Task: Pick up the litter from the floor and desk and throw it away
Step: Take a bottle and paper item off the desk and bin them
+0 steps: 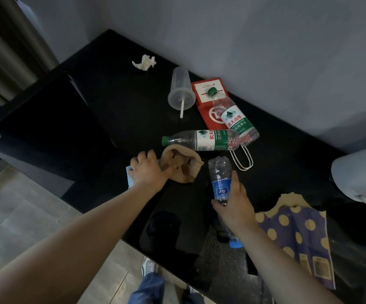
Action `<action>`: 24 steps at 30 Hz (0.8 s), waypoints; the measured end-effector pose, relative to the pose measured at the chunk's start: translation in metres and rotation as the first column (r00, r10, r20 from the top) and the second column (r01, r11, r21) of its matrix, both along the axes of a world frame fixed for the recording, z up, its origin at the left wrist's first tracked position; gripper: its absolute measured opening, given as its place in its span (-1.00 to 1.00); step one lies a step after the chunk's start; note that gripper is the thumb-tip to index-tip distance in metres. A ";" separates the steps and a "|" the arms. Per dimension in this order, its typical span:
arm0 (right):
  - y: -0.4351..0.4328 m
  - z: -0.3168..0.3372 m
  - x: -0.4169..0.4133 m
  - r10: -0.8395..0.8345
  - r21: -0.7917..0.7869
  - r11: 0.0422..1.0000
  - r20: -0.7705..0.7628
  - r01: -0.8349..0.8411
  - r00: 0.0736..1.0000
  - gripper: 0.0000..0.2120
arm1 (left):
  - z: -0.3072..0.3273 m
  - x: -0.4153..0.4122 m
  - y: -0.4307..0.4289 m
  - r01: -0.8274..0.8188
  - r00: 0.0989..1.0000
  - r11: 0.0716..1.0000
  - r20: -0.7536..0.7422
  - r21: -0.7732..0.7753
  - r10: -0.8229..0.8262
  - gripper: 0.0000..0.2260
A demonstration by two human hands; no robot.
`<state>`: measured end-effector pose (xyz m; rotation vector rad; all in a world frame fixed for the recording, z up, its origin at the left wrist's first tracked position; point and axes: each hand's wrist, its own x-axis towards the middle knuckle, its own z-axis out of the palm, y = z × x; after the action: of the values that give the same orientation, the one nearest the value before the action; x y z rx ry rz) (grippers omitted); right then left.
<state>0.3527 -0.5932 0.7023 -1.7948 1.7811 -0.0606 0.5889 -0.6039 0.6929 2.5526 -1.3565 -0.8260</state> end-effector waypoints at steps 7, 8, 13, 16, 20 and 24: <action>0.005 -0.001 -0.006 -0.013 0.020 1.000 0.020 0.012 1.000 -0.01 | -0.005 -0.004 0.000 -0.034 0.999 0.999 -0.042 -0.033 0.033 -0.65; 0.005 -0.001 -0.007 -0.015 0.022 1.000 0.021 0.014 1.000 -0.01 | -0.006 -0.004 0.002 -0.021 0.999 0.999 -0.033 -0.038 0.020 -0.64; 0.007 0.001 -0.007 -0.031 0.036 0.999 0.040 0.030 0.999 -0.01 | -0.004 0.002 0.010 -0.045 0.998 0.993 -0.054 -0.114 0.039 -0.36; 0.008 0.001 -0.007 -0.035 0.042 0.999 0.038 0.033 0.999 -0.01 | 0.007 0.007 0.012 0.062 0.990 0.913 -0.090 -0.403 -0.107 -0.10; 0.007 0.002 -0.007 -0.033 0.050 0.998 0.026 0.032 0.999 -0.01 | 0.022 0.007 -0.004 0.660 0.751 0.686 0.278 -0.305 -0.599 -0.06; 0.009 0.003 -0.008 -0.047 0.048 0.998 0.025 0.046 0.999 -0.01 | 0.024 -0.008 -0.024 0.766 0.614 0.640 0.355 -0.055 -0.705 -0.06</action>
<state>0.3450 -0.5845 0.7053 -1.7123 1.7912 -0.0603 0.5809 -0.6282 0.7169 1.9469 -2.5358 -0.3161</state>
